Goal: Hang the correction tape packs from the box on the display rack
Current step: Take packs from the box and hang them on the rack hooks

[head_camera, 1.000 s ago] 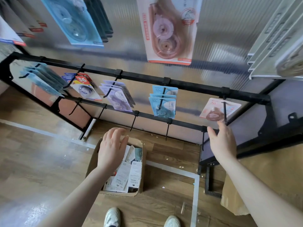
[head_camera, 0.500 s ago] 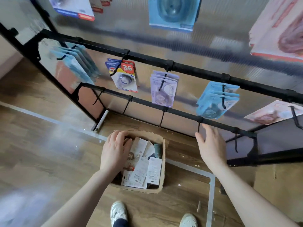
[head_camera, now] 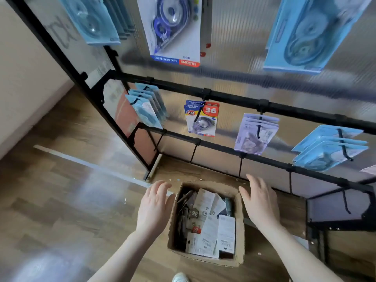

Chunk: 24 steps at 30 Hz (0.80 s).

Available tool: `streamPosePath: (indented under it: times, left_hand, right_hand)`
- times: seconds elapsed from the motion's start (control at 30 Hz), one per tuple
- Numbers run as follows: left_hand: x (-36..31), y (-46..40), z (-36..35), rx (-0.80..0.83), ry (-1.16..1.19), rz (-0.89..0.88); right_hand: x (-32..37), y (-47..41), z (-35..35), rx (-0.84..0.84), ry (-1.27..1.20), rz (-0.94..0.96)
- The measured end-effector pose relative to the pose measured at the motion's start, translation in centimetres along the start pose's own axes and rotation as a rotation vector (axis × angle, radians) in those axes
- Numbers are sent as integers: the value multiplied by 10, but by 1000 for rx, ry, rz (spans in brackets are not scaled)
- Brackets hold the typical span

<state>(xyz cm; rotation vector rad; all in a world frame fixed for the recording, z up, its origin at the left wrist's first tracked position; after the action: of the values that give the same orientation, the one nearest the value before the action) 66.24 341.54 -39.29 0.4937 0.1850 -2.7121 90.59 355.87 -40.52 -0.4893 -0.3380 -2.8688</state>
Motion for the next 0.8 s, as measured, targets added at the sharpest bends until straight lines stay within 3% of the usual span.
streamPosePath:
  times: [0.23, 0.53, 0.7, 0.8]
  left_hand:
    - [17, 6, -93, 20, -1, -39]
    - [84, 2, -311, 99, -15, -20]
    - [96, 1, -415, 146, -38, -227]
    - [92, 11, -458, 259, -74, -394]
  right_hand:
    - [-27, -22, -75, 10, 26, 106]
    - [-95, -81, -246, -15, 25, 300]
    - [-135, -102, -314, -118, -4, 367]
    - [-145, -103, -333, -164, 21, 440]
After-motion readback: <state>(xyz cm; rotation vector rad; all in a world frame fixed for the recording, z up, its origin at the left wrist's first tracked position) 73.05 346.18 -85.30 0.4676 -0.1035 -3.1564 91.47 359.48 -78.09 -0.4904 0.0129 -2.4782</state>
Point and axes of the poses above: each hand's wrist, its own y-axis away from the middle knuckle, its own z-axis out of the back of the hand, x = y × z, the point moved 8 cm from there along -y, towards the middle knuckle, and after that the axes turned 4 degrees about -z, right-handed, at the moved point
